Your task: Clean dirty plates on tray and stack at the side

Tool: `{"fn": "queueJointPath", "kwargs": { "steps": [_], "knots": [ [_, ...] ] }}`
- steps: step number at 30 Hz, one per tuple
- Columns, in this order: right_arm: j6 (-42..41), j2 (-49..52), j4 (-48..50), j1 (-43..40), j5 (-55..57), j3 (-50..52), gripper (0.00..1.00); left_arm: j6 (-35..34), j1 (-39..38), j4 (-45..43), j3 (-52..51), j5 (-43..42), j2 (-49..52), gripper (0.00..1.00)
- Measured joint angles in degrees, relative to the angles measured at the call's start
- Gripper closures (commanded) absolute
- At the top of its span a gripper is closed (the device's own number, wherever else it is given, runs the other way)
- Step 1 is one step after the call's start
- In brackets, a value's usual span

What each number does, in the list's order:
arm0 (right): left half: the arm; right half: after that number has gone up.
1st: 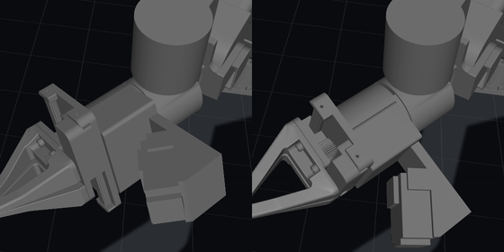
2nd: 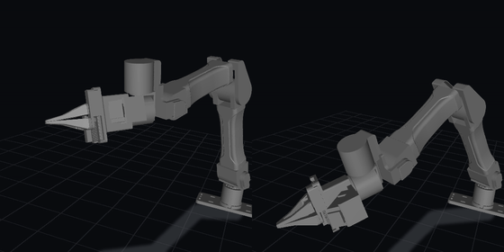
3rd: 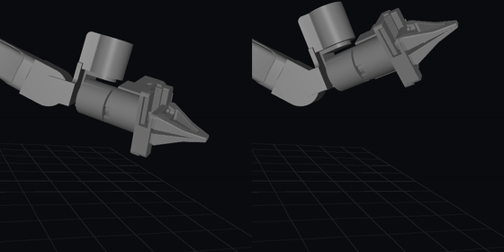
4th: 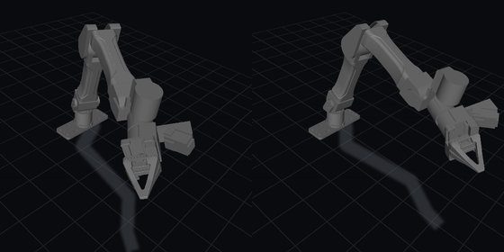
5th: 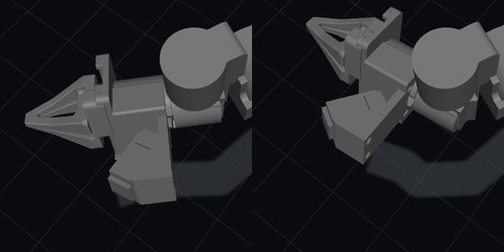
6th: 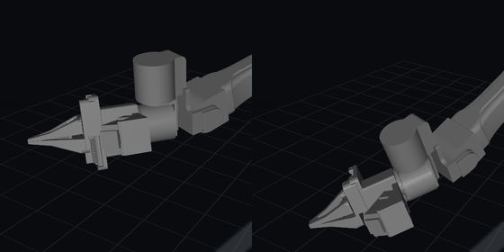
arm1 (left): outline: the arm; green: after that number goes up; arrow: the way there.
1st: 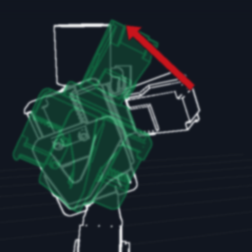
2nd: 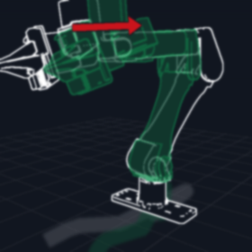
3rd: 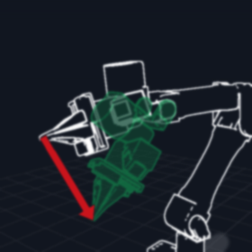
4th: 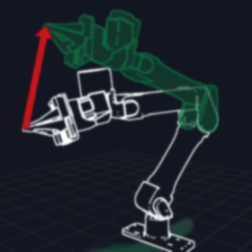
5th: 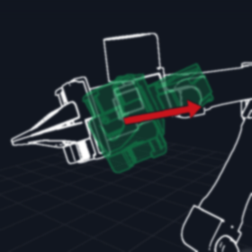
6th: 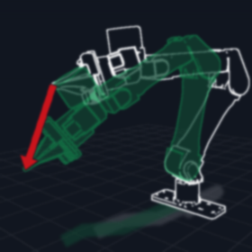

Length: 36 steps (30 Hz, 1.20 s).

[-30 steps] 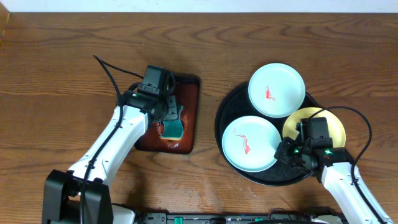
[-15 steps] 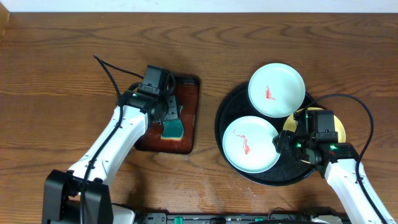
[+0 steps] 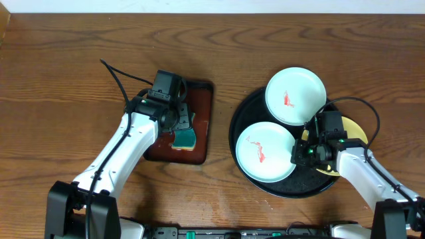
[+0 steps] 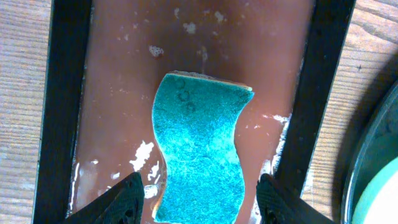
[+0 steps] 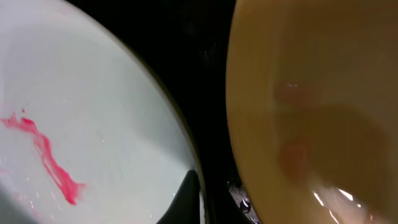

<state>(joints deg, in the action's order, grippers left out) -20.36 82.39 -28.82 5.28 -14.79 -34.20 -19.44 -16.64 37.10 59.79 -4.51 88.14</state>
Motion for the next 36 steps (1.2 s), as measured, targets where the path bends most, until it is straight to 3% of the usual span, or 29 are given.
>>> {"fn": "queueJointPath", "kwargs": {
  "steps": [8, 14, 17, 18, 20, 21, 36],
  "knots": [
    [-0.9, 1.1, 4.5, 0.0, -0.8, 0.0, 0.99, 0.0, 0.0, -0.1, 0.0, -0.4, 1.0, 0.41],
    [-1.6, 1.1, 4.5, 0.0, -0.8, 0.0, 0.99, 0.0, 0.0, -2.1, 0.0, -3.6, 8.3, 0.43],
    [-1.6, 1.1, 4.6, 0.0, -0.8, 0.0, 0.99, -0.1, 0.0, -3.9, 0.0, -4.3, 13.3, 0.54],
    [-1.6, 1.1, 4.6, 0.0, -0.8, 0.0, 0.99, 0.1, 0.0, -4.3, 0.0, -4.3, 14.3, 0.62],
    [-1.6, 1.1, 4.6, 0.0, -0.8, 0.0, 0.99, -0.3, 0.1, -4.4, 0.3, -4.2, 15.0, 0.87],
    [-1.6, 1.1, 4.6, 0.0, -0.7, 0.0, 0.99, -0.2, 0.2, -4.4, 0.4, -4.0, 15.3, 0.92],
    [-1.7, 1.1, 4.6, 0.0, -0.7, 0.0, 0.99, 0.5, 0.3, 2.0, 4.2, -3.5, 15.2, 0.92]
  ]
}}
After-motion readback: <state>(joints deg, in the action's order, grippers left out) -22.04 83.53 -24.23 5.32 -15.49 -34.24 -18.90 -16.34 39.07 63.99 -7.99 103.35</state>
